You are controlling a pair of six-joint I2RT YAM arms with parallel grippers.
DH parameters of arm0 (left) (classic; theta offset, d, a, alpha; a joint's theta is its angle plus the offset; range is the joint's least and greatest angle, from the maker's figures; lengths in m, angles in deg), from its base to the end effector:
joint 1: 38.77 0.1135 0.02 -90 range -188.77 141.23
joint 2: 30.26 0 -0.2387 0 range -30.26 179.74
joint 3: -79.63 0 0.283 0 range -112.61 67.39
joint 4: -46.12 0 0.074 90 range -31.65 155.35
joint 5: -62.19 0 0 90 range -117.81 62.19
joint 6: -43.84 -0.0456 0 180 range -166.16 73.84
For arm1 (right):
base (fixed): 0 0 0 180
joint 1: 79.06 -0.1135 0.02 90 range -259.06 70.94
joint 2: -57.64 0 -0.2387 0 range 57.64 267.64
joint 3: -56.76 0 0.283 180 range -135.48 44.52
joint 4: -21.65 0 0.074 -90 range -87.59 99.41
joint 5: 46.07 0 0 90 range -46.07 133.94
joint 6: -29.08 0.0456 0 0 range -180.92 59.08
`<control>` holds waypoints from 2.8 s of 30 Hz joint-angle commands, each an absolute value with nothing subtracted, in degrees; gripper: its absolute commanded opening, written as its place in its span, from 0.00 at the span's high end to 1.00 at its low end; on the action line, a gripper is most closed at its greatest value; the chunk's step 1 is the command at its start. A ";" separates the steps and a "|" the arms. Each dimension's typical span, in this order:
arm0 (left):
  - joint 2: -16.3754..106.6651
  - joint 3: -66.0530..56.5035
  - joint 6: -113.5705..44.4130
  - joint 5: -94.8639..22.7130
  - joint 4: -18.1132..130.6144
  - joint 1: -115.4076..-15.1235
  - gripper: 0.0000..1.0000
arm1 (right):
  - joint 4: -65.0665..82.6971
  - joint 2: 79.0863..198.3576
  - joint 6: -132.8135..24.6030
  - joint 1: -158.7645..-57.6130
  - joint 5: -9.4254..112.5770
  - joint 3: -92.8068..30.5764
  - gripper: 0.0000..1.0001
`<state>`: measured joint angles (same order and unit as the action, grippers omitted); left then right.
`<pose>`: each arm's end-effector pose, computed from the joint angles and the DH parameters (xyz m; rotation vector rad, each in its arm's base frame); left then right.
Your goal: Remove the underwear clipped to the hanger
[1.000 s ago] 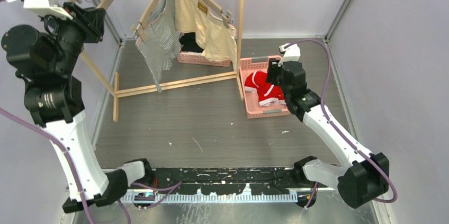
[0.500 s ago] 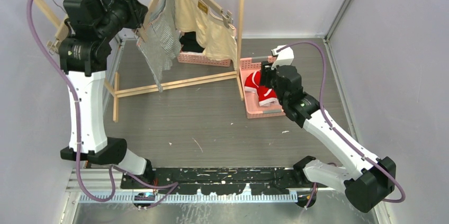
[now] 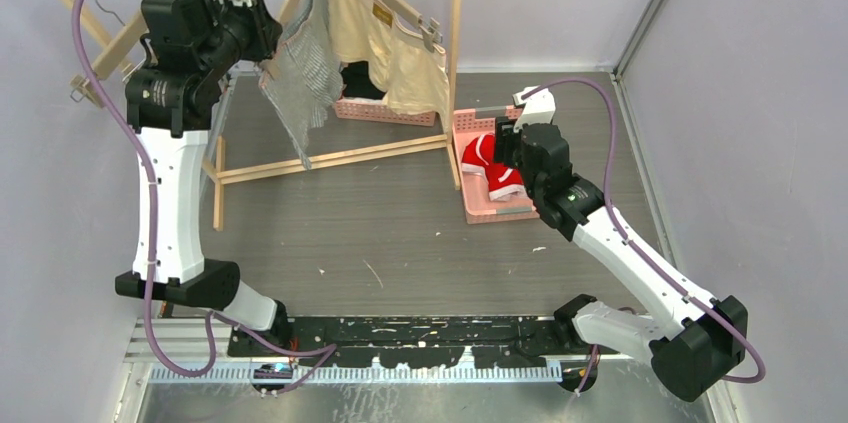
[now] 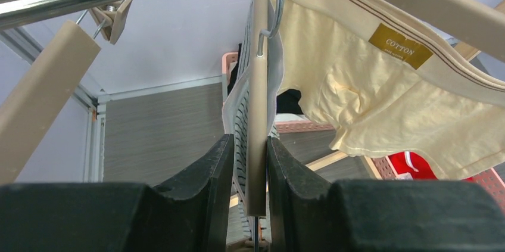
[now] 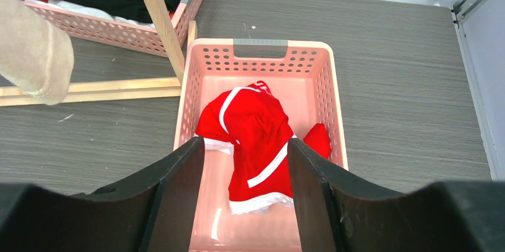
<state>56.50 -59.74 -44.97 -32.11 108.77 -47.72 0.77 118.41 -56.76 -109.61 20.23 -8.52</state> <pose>0.2919 -0.0494 0.5558 0.1732 1.7409 -0.1950 0.2648 0.1350 0.3114 -0.1364 1.8269 0.0416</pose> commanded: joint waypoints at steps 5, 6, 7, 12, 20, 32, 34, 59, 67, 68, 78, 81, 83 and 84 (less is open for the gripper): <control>54.33 -57.47 -45.98 -31.25 104.40 -47.88 0.73 | 3.25 118.10 -57.62 -110.26 19.19 -9.91 0.41; 54.46 -57.23 -45.98 -31.24 104.36 -47.93 0.73 | 3.25 117.97 -57.66 -110.26 19.23 -9.80 0.41; 54.57 -56.82 -45.94 -31.25 104.22 -47.89 0.73 | 3.29 117.89 -57.67 -110.26 19.19 -9.75 0.41; 54.78 -54.88 -45.42 -31.06 102.34 -47.91 0.74 | 3.18 117.40 -58.00 -110.39 19.00 -9.59 0.41; 55.96 -54.19 -43.72 -29.69 100.50 -47.91 1.00 | 3.69 116.80 -58.28 -110.35 19.05 -8.80 0.41; 47.23 -43.47 -44.64 -25.06 85.56 -47.91 1.00 | 3.87 117.55 -58.46 -110.44 19.56 -7.95 0.42; 46.45 -41.78 -45.15 -23.80 83.82 -47.85 1.00 | 4.08 117.58 -58.51 -110.44 19.58 -7.77 0.42; 34.85 -28.26 -45.74 -23.81 79.62 -47.90 1.00 | 4.74 121.45 -58.33 -110.44 20.55 -7.91 0.44; 28.52 -19.17 -42.65 -26.13 88.95 -47.86 1.00 | 4.96 121.30 -58.41 -110.46 20.08 -8.04 0.43; 27.49 -18.23 -42.18 -27.08 90.26 -47.86 1.00 | 4.94 121.28 -58.50 -110.44 19.92 -8.07 0.43; 20.26 -11.32 -39.47 -41.25 107.69 -47.89 1.00 | 4.78 123.49 -57.60 -110.35 23.02 -10.00 0.38; 16.25 -6.34 -38.55 -44.73 108.81 -47.91 1.00 | 4.69 125.81 -57.69 -109.90 27.29 -12.31 0.34; 14.18 -4.20 -37.50 -47.28 109.42 -47.88 1.00 | 4.47 127.00 -57.78 -109.06 30.59 -13.88 0.30; 13.33 -3.35 -37.36 -48.96 109.85 -47.91 1.00 | 4.16 127.48 -57.80 -108.56 33.51 -14.71 0.29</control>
<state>16.79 -5.60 -39.42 -40.63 108.75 -47.78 1.82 126.06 -57.72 -109.80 25.21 -9.28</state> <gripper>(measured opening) 0.076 0.690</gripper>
